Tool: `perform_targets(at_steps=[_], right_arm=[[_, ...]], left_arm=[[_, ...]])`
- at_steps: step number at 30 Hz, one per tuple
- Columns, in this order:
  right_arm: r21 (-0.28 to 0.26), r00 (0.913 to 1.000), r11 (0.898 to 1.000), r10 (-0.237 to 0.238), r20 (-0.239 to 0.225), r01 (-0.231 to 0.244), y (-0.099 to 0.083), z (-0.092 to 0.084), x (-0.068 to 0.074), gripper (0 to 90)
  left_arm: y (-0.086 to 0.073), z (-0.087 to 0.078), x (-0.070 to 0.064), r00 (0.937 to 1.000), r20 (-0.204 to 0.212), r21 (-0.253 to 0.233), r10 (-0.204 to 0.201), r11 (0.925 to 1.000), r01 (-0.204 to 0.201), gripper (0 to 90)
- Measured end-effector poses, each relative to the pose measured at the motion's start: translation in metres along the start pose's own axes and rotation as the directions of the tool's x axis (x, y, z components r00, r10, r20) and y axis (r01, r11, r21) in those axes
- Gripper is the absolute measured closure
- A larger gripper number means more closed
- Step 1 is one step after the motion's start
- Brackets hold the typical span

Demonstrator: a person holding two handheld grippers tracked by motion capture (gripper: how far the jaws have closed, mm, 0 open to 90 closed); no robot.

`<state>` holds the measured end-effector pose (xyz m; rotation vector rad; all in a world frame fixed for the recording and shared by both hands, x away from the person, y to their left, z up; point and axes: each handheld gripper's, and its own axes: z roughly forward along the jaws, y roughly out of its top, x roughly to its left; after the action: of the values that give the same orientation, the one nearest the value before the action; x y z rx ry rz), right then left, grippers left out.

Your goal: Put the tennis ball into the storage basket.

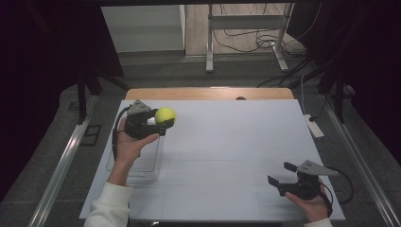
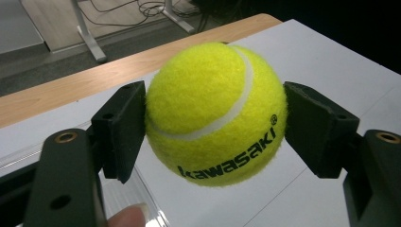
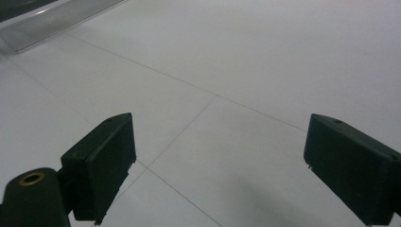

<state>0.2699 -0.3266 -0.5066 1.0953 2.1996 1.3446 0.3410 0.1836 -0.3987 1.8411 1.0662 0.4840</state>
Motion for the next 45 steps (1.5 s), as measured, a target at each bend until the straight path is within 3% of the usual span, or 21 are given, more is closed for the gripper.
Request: perform_targets(at_steps=[34,45], right_arm=[[-0.001,1.0000,1.000,0.002,0.003,-0.002,0.000,0.000,-0.001,10.0],[-0.003,0.9999,1.000,0.010,0.005,-0.010,0.000,0.000,-0.002,10.0]], left_arm=[[-0.011,-0.002,0.033,0.9932,-0.088,0.002,-0.076,0.9971,0.077,26.4],[-0.013,-0.004,0.049,0.9866,-0.121,0.003,-0.110,0.9938,0.111,26.4]])
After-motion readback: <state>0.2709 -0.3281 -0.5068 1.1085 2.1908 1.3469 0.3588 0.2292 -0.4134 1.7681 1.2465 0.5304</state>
